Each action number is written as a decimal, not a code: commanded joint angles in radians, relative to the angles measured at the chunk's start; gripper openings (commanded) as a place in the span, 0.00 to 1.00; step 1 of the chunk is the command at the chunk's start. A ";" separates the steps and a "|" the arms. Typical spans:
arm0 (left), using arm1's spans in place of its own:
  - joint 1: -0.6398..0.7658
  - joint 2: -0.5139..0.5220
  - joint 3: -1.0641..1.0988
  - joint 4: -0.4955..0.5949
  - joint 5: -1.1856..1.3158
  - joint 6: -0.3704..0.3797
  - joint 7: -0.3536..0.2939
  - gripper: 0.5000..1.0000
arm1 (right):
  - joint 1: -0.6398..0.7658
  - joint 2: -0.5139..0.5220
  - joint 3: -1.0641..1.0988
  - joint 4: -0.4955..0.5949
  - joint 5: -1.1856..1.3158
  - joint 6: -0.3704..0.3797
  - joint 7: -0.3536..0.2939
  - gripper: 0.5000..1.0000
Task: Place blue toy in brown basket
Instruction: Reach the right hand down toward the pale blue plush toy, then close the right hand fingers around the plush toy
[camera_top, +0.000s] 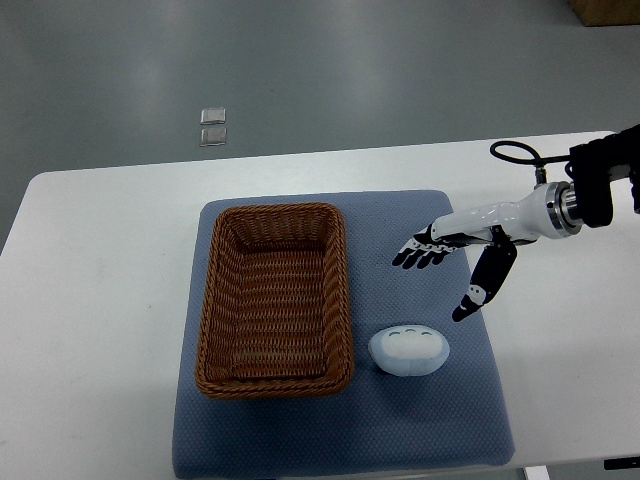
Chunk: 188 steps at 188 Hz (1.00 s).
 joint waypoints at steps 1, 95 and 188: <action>0.001 0.000 0.000 0.000 0.000 0.000 0.000 1.00 | -0.028 0.010 0.002 -0.002 -0.002 -0.006 0.000 0.82; -0.001 0.000 0.000 0.000 0.000 0.003 0.000 1.00 | -0.159 0.068 0.011 -0.041 -0.016 -0.064 0.003 0.82; -0.001 0.000 0.000 0.000 0.000 0.003 0.000 1.00 | -0.262 0.105 0.015 -0.071 -0.060 -0.132 0.023 0.81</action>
